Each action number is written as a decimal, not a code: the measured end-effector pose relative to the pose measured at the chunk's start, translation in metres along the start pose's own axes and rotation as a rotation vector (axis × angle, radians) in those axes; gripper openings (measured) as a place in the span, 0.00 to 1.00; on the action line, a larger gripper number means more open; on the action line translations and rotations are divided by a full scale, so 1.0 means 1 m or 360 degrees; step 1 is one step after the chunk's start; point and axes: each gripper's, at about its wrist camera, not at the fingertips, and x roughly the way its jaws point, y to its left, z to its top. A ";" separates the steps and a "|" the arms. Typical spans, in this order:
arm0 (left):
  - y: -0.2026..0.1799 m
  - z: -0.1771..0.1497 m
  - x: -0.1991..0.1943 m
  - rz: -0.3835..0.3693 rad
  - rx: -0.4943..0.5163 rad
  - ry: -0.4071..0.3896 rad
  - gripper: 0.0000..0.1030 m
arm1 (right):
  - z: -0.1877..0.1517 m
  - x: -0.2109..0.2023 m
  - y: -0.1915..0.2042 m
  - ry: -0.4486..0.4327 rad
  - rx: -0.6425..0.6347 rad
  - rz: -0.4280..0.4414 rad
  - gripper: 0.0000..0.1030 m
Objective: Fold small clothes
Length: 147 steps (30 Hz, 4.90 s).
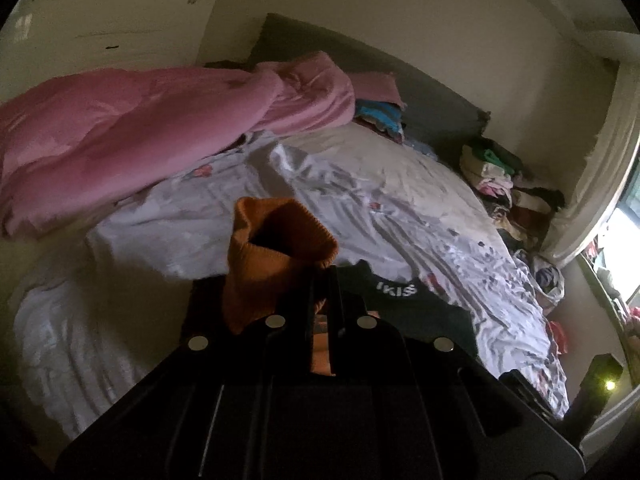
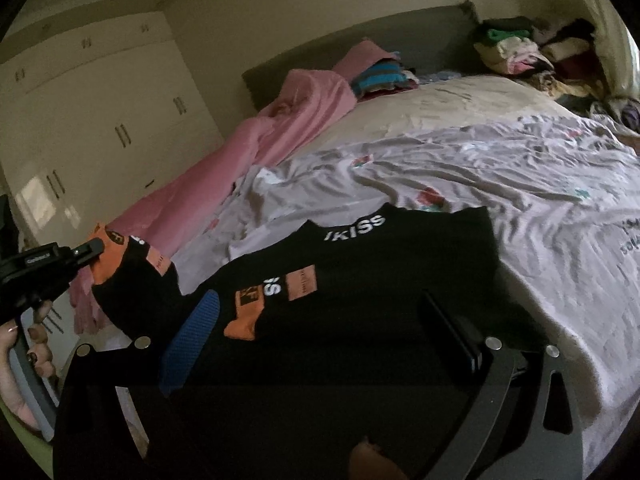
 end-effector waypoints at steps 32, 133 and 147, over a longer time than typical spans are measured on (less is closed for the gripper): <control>-0.113 -0.091 0.113 -0.0540 0.0224 0.0527 0.01 | -0.006 -0.025 -0.117 -0.0047 0.0327 -0.0380 0.96; -0.014 -0.082 0.183 -0.0074 0.0344 0.0550 0.53 | 0.028 0.076 -0.067 0.0105 -0.0318 -0.0611 0.31; -0.012 -0.096 0.187 -0.0072 0.0455 0.0635 0.55 | 0.001 0.126 -0.016 0.0383 -0.0489 -0.0479 0.40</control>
